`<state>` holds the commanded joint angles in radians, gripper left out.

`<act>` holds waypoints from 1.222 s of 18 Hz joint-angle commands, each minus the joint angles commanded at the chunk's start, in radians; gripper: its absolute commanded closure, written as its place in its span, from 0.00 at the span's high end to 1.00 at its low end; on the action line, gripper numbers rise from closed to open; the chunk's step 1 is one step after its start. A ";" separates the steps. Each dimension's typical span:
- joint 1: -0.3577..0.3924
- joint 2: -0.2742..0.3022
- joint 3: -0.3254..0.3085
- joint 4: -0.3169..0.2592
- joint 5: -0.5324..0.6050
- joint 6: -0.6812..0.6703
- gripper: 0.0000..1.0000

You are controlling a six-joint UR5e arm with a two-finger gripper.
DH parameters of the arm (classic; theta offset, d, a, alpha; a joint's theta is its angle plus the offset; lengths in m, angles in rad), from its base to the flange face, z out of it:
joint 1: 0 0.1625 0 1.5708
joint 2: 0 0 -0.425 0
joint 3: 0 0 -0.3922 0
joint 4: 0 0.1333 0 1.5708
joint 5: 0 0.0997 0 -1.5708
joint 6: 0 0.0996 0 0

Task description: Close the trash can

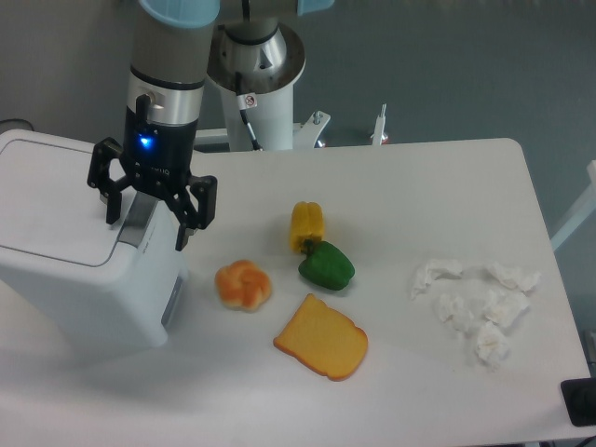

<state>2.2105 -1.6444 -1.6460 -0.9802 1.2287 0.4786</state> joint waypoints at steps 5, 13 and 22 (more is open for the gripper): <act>0.000 0.002 0.002 -0.002 -0.003 0.000 1.00; -0.002 0.000 -0.006 0.000 -0.002 0.000 1.00; 0.000 0.003 -0.001 -0.003 -0.005 0.000 1.00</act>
<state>2.2105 -1.6414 -1.6474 -0.9833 1.2241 0.4786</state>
